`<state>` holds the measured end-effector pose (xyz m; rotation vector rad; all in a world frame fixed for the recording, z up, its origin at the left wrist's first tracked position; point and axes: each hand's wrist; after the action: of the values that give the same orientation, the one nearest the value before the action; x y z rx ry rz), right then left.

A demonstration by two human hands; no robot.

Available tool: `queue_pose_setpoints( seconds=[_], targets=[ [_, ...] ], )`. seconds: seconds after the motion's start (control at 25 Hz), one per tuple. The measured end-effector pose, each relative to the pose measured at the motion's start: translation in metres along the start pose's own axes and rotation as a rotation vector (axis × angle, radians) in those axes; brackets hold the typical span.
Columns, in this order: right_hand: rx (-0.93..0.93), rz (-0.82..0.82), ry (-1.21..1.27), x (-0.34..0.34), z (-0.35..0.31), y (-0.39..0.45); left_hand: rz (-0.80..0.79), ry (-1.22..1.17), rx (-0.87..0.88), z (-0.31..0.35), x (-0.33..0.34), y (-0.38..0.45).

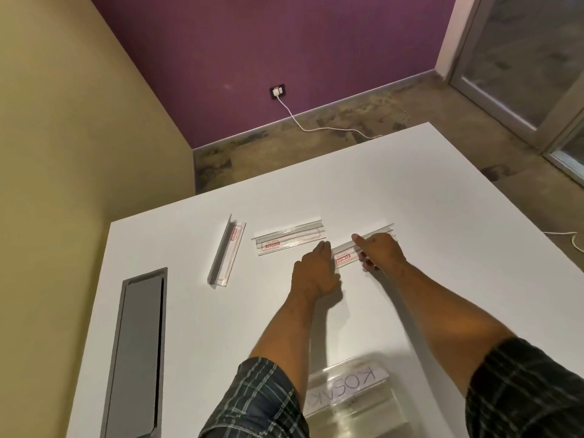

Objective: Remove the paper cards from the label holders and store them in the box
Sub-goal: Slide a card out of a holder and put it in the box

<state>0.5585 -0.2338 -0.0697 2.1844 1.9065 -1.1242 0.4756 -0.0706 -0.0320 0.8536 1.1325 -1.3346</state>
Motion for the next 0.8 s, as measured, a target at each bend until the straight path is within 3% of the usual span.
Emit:
queue_pose_setpoints(
  seconds=[0.16,0.4,0.64,0.8],
  targets=[
    [0.184,-0.014,0.174,0.013,-0.004,0.011,-0.101,0.043,0.040,0.004,0.013,0.008],
    [0.354,0.010,0.271,0.017,-0.016,0.008,0.005,0.055,0.092,0.005,0.028,-0.007],
    [0.353,0.001,0.253,-0.001,-0.011,-0.011,0.032,0.014,0.145,0.014,0.016,-0.030],
    [0.306,-0.050,0.221,-0.025,-0.004,-0.030,0.036,0.114,0.401,0.026,-0.008,-0.056]
  ],
)
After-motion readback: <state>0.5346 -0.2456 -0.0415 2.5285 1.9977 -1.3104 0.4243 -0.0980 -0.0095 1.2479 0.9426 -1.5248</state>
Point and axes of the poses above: each hand's wrist, its own y-axis towards the middle knuckle, its own x-axis out of the palm, z = x × y, and after that the axes turned 15 degrees about z, right-handed
